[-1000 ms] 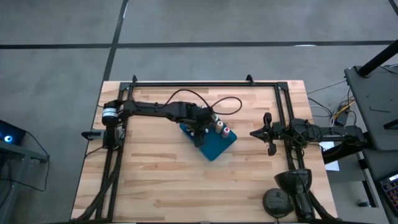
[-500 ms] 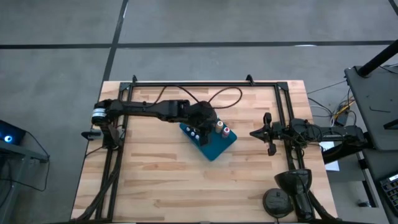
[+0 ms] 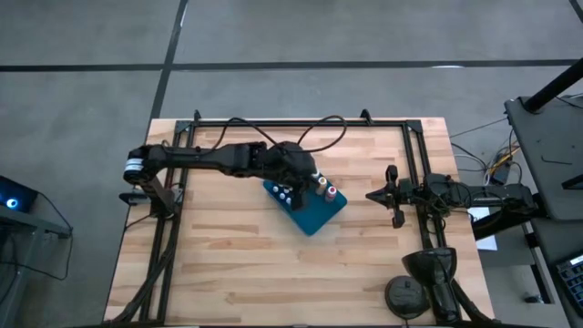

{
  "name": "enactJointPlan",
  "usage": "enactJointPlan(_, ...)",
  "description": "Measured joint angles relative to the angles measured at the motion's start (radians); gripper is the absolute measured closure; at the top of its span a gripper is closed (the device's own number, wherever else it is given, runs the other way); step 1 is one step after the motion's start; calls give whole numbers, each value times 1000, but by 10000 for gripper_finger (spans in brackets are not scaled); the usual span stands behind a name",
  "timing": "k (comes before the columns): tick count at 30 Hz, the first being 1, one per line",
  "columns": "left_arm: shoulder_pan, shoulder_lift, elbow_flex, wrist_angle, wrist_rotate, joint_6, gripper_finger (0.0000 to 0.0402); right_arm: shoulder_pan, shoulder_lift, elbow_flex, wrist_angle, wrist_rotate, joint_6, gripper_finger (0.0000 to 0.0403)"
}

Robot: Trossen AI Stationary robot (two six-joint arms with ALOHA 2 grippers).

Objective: Pick & Place food coloring
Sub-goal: Return to Home Position

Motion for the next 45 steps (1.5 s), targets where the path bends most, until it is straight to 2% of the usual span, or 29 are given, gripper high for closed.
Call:
enactJointPlan(11, -30, -14, -1, 148, 4, -10, 402, 0, 0, 0, 0, 0, -2, 394)
enactJointPlan(20, -33, -20, -1, 59, 13, -25, 401, 0, 0, 0, 0, 0, -2, 394)
enactJointPlan(37, -34, -31, 1, 83, 29, 20, 401, 0, 0, 0, 0, 0, 0, 394)
enactJointPlan(45, -40, -85, -1, 119, 29, 97, 401, 0, -1, 0, 0, 0, 0, 394)
